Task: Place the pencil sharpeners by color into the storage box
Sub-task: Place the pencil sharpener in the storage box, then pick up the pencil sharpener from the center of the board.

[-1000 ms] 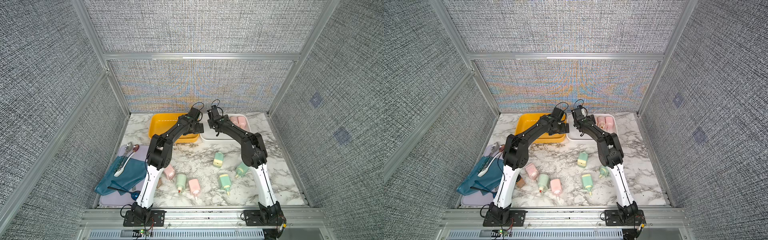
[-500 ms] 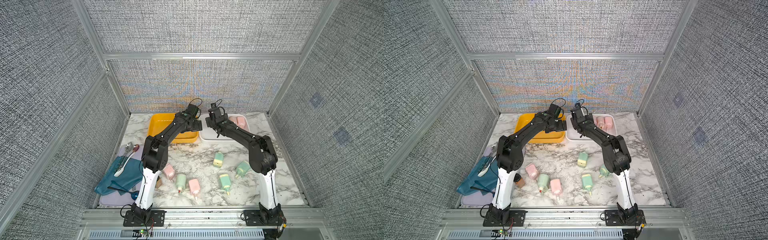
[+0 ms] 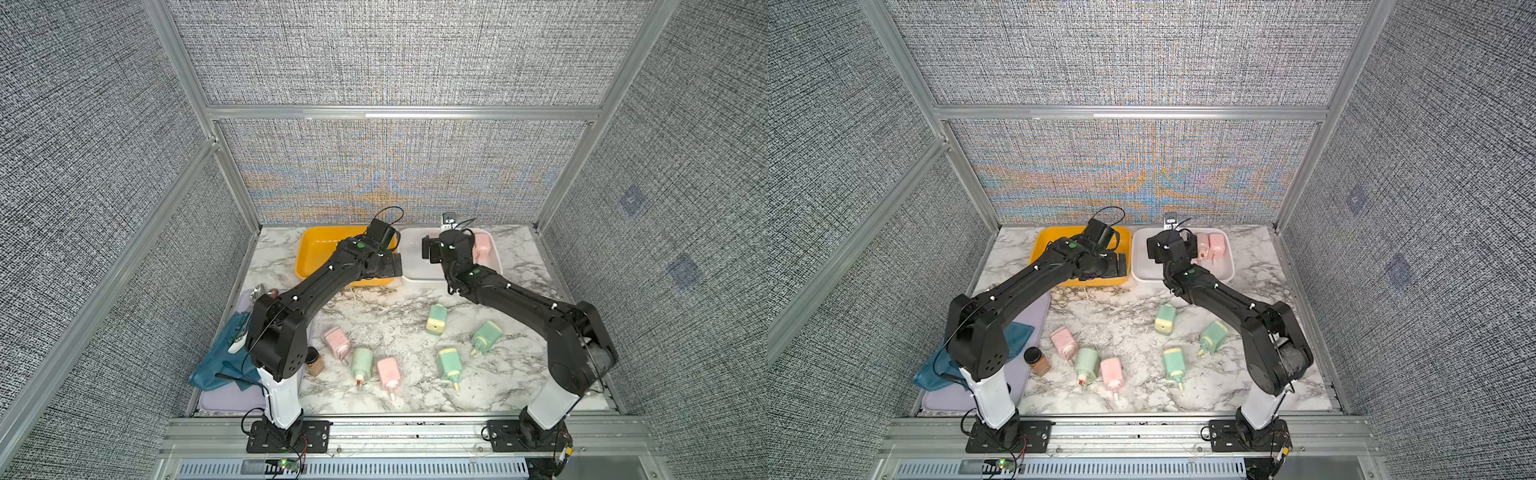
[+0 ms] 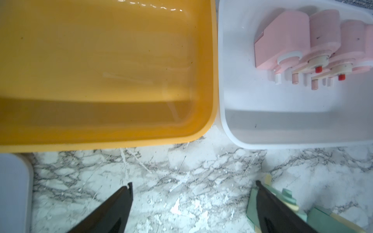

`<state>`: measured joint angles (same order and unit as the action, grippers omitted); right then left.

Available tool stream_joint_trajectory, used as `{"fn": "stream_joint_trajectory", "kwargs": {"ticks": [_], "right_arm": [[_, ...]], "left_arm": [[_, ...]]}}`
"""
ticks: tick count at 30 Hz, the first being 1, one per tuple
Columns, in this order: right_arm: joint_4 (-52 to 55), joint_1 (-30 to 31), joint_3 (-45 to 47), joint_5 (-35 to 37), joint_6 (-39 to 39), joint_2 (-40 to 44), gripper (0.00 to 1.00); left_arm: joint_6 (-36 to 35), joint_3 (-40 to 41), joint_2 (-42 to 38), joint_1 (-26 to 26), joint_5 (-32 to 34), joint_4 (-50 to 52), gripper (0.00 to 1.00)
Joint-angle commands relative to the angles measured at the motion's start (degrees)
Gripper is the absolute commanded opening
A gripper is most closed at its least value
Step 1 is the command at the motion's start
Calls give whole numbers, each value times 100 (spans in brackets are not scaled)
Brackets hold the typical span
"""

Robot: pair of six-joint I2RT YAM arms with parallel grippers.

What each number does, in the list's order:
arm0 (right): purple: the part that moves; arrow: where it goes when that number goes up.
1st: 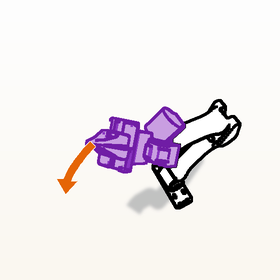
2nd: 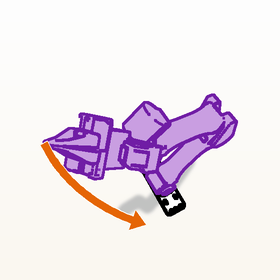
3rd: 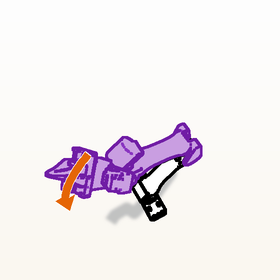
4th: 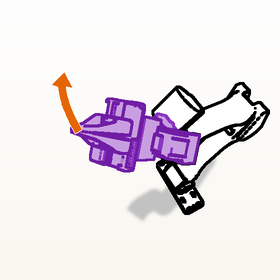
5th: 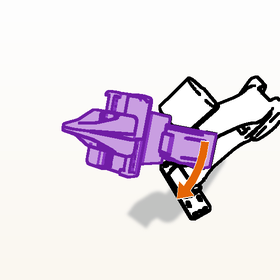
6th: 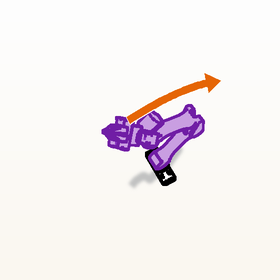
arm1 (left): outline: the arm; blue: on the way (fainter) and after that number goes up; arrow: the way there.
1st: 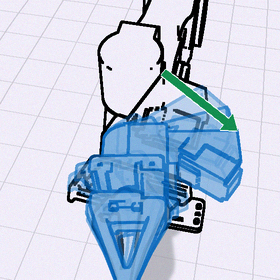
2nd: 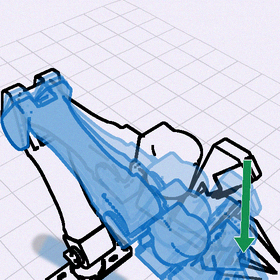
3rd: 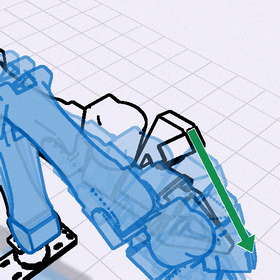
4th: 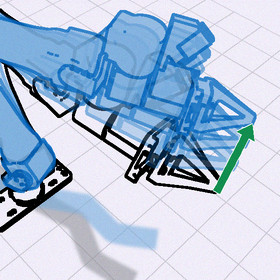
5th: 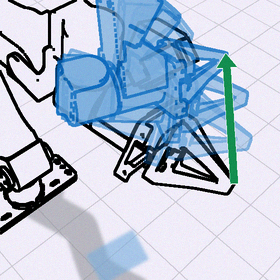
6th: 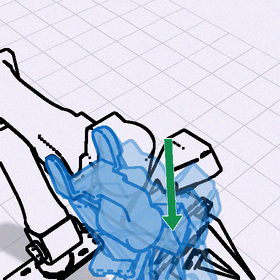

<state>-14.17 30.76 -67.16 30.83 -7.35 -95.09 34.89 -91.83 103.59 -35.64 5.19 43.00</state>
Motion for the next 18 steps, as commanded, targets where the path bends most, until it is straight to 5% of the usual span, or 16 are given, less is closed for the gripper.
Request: {"fn": "stream_joint_trajectory", "kwargs": {"ticks": [1,6,10,18], "right_arm": [[-822,7,579,-138,-254,504,99],[-1249,9,1633,-721,-539,1433,99],[-1843,97,2680,-1137,-648,2229,99],[-1262,783,3375,-1226,-514,2975,99]], "left_arm": [[195,422,-467,-134,220,208,99],[566,1000,-1025,-531,415,794,99],[832,1461,-1500,-705,41,867,99],[697,1583,-1867,-1028,-848,1483,99]]}}
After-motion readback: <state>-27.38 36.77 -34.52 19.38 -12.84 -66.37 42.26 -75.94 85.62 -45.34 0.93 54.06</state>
